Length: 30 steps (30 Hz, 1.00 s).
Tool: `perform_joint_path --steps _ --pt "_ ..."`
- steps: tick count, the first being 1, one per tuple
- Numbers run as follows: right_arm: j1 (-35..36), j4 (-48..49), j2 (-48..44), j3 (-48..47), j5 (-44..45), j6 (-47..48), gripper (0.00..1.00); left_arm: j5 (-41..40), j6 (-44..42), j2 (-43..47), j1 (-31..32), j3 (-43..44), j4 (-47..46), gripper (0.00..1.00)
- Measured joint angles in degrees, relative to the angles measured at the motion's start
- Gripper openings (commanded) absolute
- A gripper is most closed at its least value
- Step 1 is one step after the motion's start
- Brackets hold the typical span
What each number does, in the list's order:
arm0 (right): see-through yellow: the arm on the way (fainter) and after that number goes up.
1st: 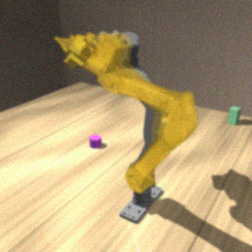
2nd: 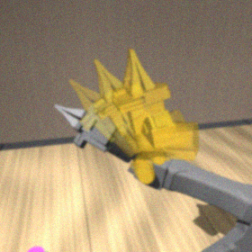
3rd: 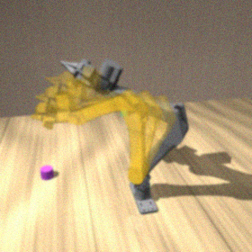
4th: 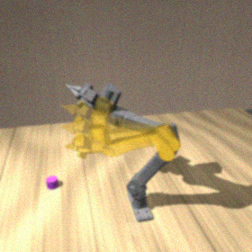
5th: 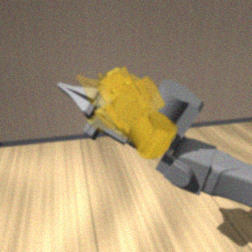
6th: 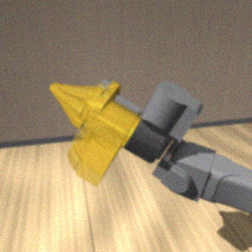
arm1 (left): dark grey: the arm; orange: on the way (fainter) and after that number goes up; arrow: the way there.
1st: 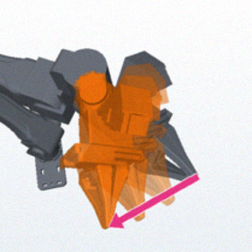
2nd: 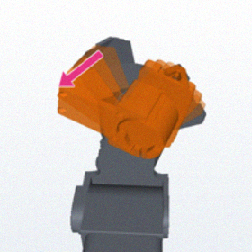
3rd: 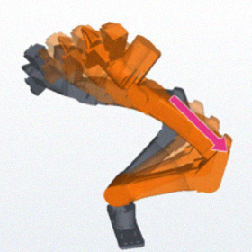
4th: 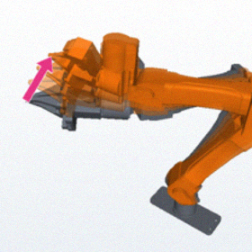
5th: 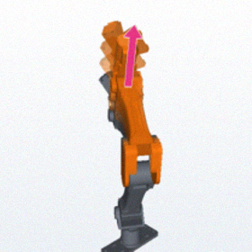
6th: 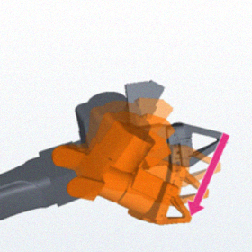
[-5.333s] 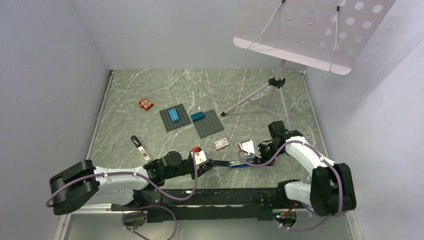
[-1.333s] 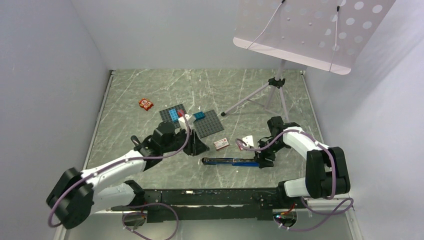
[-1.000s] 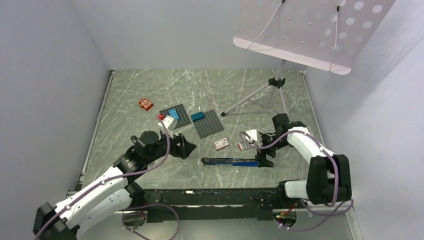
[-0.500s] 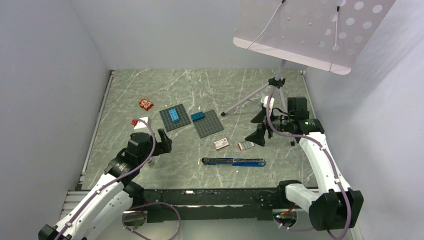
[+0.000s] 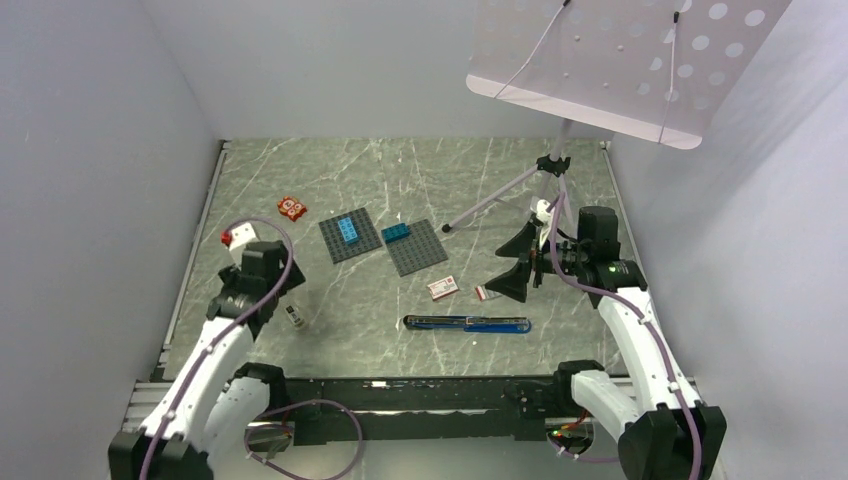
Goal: Load the staples into the stapler
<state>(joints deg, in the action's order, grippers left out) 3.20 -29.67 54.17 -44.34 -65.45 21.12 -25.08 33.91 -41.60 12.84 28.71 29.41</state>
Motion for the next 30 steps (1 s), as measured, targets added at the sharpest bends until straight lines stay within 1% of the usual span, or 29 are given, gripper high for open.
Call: perform_joint_path --steps 1,3,4,7,9,10,14,17,19,22,27,30 --pt "0.0 0.2 -0.3 0.0 0.0 -0.2 1.0 0.4 0.0 -2.6 -2.6 1.3 -0.2 0.86" --pt "0.0 0.4 -0.7 0.0 0.5 -0.3 1.0 1.3 -0.1 -7.2 -6.4 3.5 -0.6 0.84" --pt "0.0 0.3 -0.9 0.0 0.8 -0.3 1.0 1.9 -0.2 -10.3 -8.4 5.2 -0.7 0.79" --pt "-0.1 0.4 -1.8 0.0 1.5 -0.5 1.0 2.8 -0.2 -17.2 -10.9 9.4 -0.6 0.74" --pt "-0.1 0.5 -2.6 0.0 1.7 -0.7 1.0 3.1 -0.2 -20.2 -11.2 11.2 -0.5 0.73" --pt "-0.1 0.5 -3.1 0.0 1.9 -0.8 1.0 3.3 -0.2 -21.4 -11.3 11.8 -0.4 0.71" --pt "-0.1 0.7 -4.0 0.0 1.9 -0.8 1.0 4.3 0.0 -23.7 -11.3 12.0 0.1 0.68" --pt "-0.1 0.7 -4.0 0.0 1.9 -0.8 1.0 4.8 0.2 -25.3 -11.5 12.0 0.1 0.65" --pt "-0.1 0.7 -4.1 0.0 1.9 -0.8 1.0 5.0 0.3 -26.8 -11.7 12.0 0.0 0.61" --pt "-0.1 0.7 -4.1 0.0 1.9 -0.8 1.0 5.4 0.5 -28.6 -12.1 11.8 0.0 0.6" --pt "-0.1 0.7 -4.5 0.0 1.9 -0.8 1.0 5.9 0.7 -30.5 -12.9 11.8 -0.3 0.53" --pt "-0.1 0.7 -4.5 0.0 1.9 -0.8 1.0 5.9 0.7 -31.1 -13.7 11.8 -0.6 0.46"
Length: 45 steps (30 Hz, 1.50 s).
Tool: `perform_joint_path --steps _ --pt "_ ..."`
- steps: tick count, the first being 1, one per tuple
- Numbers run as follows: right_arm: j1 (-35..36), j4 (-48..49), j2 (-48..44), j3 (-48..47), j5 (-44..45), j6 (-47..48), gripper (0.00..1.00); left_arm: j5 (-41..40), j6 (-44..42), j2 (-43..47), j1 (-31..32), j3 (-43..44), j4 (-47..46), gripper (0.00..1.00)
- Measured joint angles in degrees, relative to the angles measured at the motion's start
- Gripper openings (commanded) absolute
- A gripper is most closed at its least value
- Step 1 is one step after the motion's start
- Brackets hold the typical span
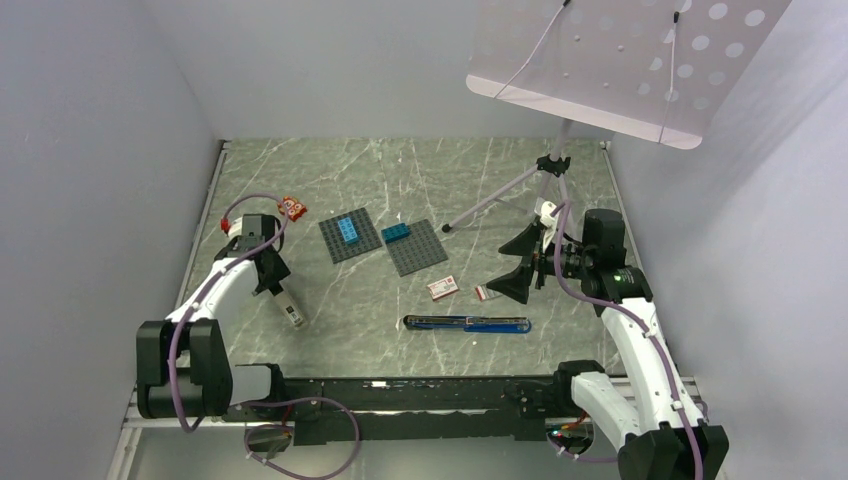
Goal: Load the staples into the stapler
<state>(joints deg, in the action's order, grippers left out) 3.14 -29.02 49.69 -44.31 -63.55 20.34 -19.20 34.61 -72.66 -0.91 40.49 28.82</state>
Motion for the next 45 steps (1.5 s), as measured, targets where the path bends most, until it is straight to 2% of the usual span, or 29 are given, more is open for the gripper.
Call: perform_joint_path --steps 3,8,9,12,17,22,28,31,33,37,40,45 --pt "0.0 0.0 -0.1 0.0 0.0 0.0 1.0 0.0 0.0 -0.7 -0.3 0.0 -0.2 0.36" --pt "0.0 0.0 -0.3 0.0 0.0 0.0 1.0 0.1 -0.5 -0.8 -0.4 0.0 -0.6 0.04" --pt "0.0 0.0 -0.3 0.0 0.0 0.0 1.0 0.3 -0.6 -0.7 -0.5 0.0 -0.6 0.0" --pt "0.0 0.0 -0.3 0.0 0.0 0.0 1.0 1.5 -1.7 1.4 -0.5 -0.5 -0.7 0.0" --pt "0.0 -0.1 -0.3 0.0 0.0 0.3 1.0 6.8 -6.5 12.5 -0.5 -1.5 -0.3 0.0" --pt "0.0 -0.5 -0.3 0.0 -0.4 1.2 1.0 17.3 -13.7 20.7 -0.6 -1.5 -0.1 0.0" --pt "0.0 -1.9 -0.3 0.0 -2.4 6.3 1.0 35.2 -22.6 26.8 0.7 -2.5 -0.1 0.0" --pt "0.0 -6.2 0.0 0.0 -4.8 14.4 1.0 41.7 -25.9 30.6 5.3 -3.7 -1.6 0.0" --pt "0.1 -12.2 1.2 -0.2 -6.7 24.0 1.0 44.6 -28.0 32.6 10.5 -4.1 -2.8 0.0" --pt "1.0 -25.7 6.0 -1.1 -7.6 43.6 1.0 48.1 -30.7 34.9 21.4 -4.8 -6.0 0.0" --pt "2.7 -32.7 9.7 -2.7 -6.1 54.0 1.0 49.2 -31.5 35.8 28.7 -5.3 -8.8 0.0" --pt "6.1 -35.5 11.3 -3.7 -3.4 60.3 1.0 47.2 -32.5 35.3 40.6 -5.5 -11.4 0.0"
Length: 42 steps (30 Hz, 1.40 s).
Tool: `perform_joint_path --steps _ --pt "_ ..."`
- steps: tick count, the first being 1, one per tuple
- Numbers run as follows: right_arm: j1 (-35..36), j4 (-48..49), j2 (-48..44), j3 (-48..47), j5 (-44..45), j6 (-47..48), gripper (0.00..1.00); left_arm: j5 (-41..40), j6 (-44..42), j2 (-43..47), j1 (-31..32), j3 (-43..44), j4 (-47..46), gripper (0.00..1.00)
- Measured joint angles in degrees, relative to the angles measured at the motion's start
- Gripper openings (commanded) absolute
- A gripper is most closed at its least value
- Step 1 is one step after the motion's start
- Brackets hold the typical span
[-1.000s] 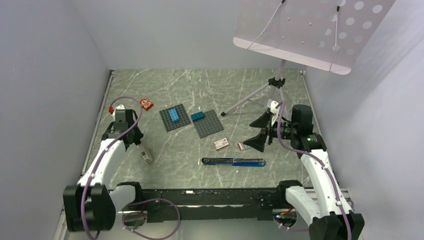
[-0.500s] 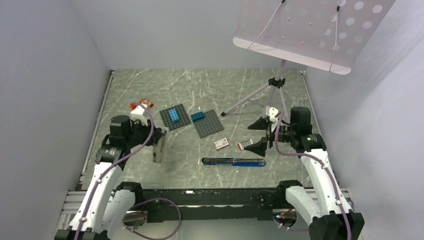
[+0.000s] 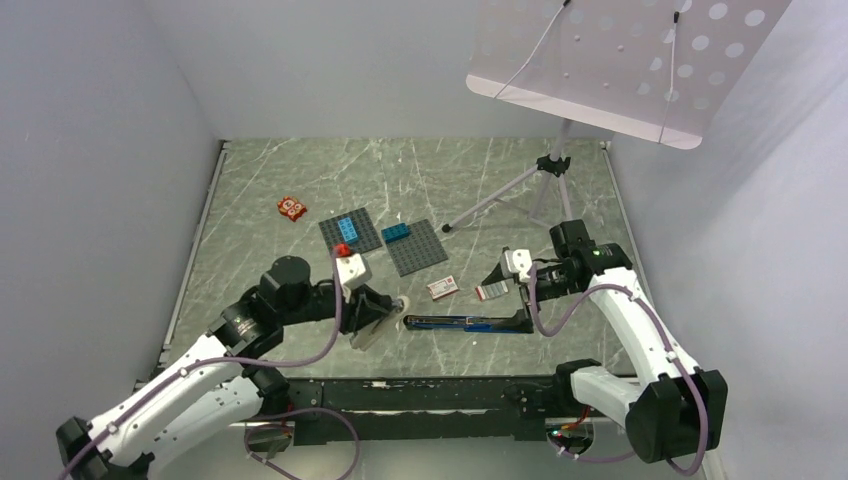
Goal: Load the staples into the stapler
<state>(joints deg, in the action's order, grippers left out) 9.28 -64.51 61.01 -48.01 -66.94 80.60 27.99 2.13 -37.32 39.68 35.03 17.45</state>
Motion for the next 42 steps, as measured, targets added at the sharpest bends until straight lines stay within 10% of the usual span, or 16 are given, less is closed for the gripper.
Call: perform_joint_path --steps 11,33,42 --pt "6.0 3.7 0.0 0.7 3.0 -2.4 1.0 -10.1 -4.6 -11.2 19.7 -2.1 -8.4 0.0" --pt "17.8 25.0 -0.2 8.5 4.7 -20.3 0.99 -16.5 -7.1 -27.8 27.2 0.9 -21.5 0.0" --pt "21.4 27.2 1.7 8.8 7.1 -21.7 0.82 -17.7 -7.0 -29.8 27.6 2.9 -24.9 0.0"
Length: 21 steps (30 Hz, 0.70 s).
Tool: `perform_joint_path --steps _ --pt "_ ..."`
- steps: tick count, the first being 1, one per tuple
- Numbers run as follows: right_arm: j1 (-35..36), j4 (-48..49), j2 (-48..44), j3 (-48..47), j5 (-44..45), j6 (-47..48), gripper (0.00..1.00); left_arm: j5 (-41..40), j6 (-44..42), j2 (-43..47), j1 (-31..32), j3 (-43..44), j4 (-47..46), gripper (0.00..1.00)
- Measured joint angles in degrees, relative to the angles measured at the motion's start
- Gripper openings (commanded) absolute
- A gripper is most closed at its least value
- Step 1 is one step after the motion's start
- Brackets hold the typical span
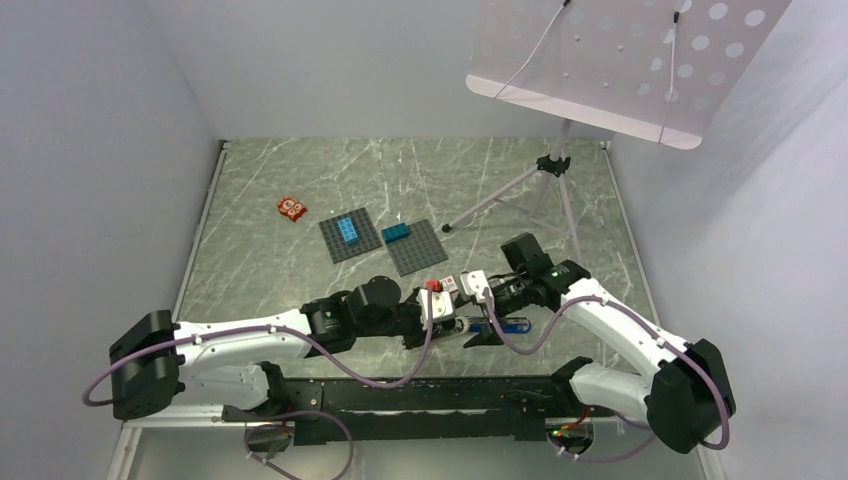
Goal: Load the staples into the stapler
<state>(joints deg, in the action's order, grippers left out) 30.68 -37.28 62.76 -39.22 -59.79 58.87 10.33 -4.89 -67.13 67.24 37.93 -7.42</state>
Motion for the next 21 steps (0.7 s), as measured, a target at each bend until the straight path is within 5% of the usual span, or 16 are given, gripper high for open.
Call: perform_joint_path --steps 5,16,21 --pt "0.6 0.2 0.7 0.0 1.5 -0.7 0.69 -1.0 0.0 0.0 0.1 0.0 -0.2 0.0" --pt "1.4 1.4 1.4 0.0 2.4 -2.1 0.59 -2.1 0.0 -0.1 0.1 0.0 -0.9 0.0" --pt "1.8 1.9 1.9 0.0 2.8 -2.6 0.47 -2.2 0.0 -0.7 0.2 0.0 -1.4 0.0"
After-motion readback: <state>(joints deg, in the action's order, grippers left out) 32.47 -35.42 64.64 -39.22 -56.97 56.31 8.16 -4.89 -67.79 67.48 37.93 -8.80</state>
